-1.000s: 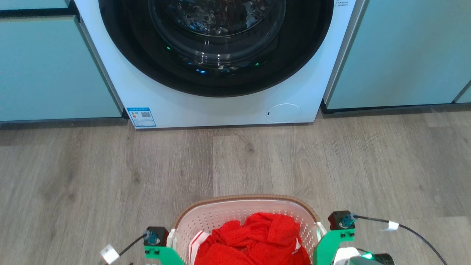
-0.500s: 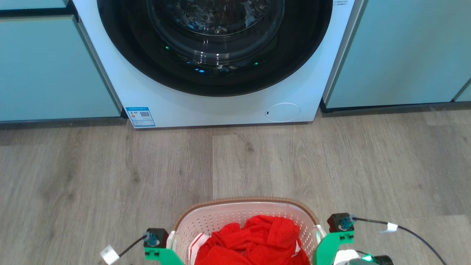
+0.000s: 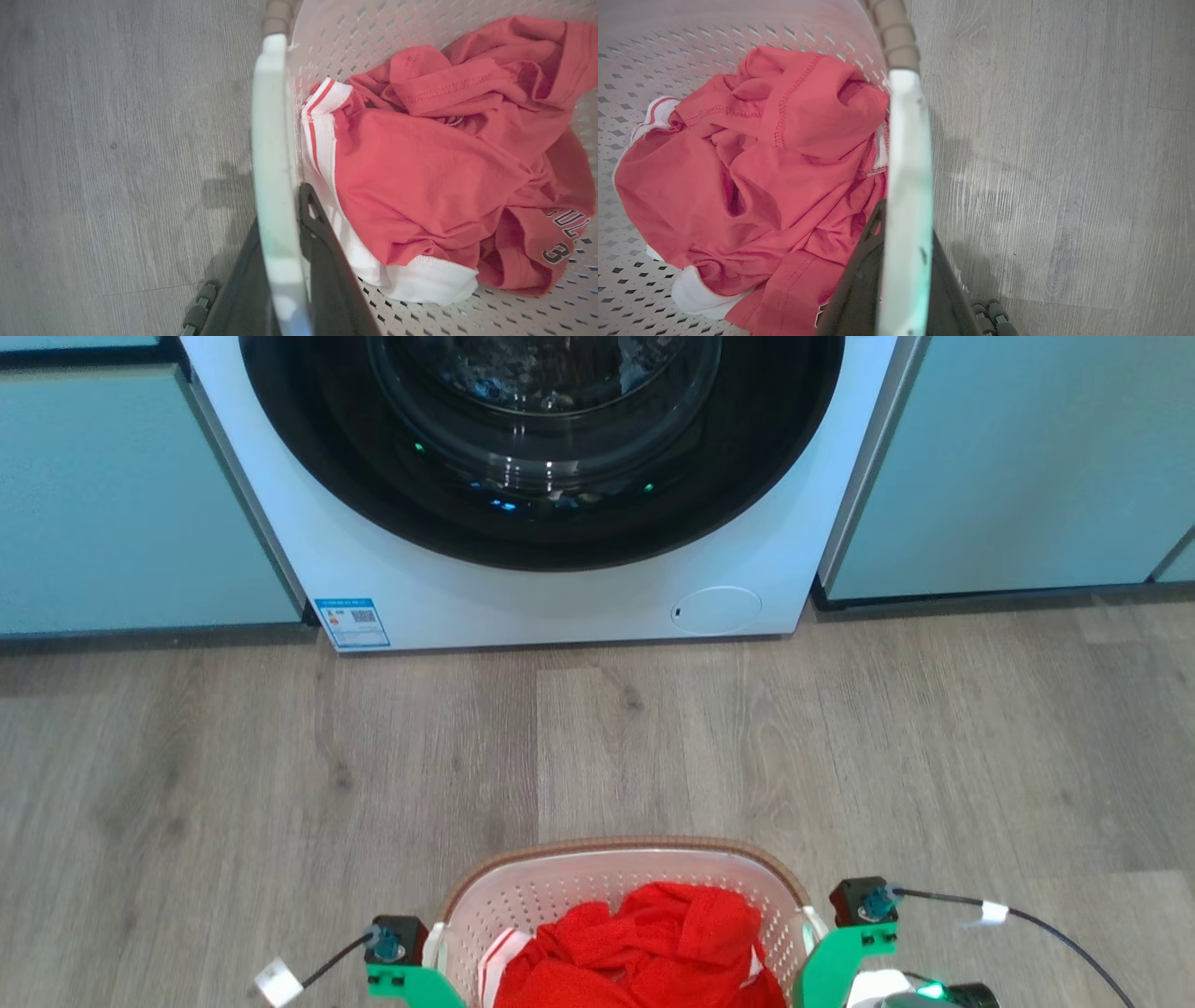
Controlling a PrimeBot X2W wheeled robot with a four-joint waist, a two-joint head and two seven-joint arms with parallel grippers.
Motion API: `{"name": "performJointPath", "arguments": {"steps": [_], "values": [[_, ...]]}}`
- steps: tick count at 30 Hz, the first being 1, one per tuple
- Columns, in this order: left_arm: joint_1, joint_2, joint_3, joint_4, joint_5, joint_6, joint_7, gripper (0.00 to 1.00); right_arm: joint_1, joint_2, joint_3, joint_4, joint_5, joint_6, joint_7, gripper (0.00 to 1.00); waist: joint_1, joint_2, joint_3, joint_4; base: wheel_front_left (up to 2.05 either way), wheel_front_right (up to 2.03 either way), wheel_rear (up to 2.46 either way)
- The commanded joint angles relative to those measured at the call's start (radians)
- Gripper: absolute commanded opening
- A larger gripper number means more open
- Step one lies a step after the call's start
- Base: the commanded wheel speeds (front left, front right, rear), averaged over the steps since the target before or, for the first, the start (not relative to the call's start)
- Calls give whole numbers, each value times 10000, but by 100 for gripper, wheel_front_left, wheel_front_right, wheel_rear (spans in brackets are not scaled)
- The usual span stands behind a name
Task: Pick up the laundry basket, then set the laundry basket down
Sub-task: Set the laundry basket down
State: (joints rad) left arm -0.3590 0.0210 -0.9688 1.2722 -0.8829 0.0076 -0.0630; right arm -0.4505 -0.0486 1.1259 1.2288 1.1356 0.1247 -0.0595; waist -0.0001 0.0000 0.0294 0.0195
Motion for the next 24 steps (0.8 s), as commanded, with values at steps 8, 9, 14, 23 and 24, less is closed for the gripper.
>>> {"name": "performJointPath", "arguments": {"steps": [8,9,14,23,24], "values": [[-1048,305,116,60,-79,88,-302,0,-982,-16,228,-9,-9,60,-403,0,1,0,918,-12,0,0,0],[-1190,318,123,66,-72,95,-342,0,-1123,-16,230,12,-15,60,-445,0,1,0,1083,-9,0,0,0],[-2033,376,154,88,-17,139,-564,0,-1959,-16,230,154,-94,60,-676,0,1,0,2170,17,0,0,0],[-3971,441,225,102,129,190,-1153,0,-3952,-16,48,492,-329,60,-1214,0,1,0,4689,163,0,0,0],[-4177,454,218,105,157,194,-1201,0,-4166,-16,21,524,-371,60,-1263,0,1,0,4951,182,0,0,0]]}}
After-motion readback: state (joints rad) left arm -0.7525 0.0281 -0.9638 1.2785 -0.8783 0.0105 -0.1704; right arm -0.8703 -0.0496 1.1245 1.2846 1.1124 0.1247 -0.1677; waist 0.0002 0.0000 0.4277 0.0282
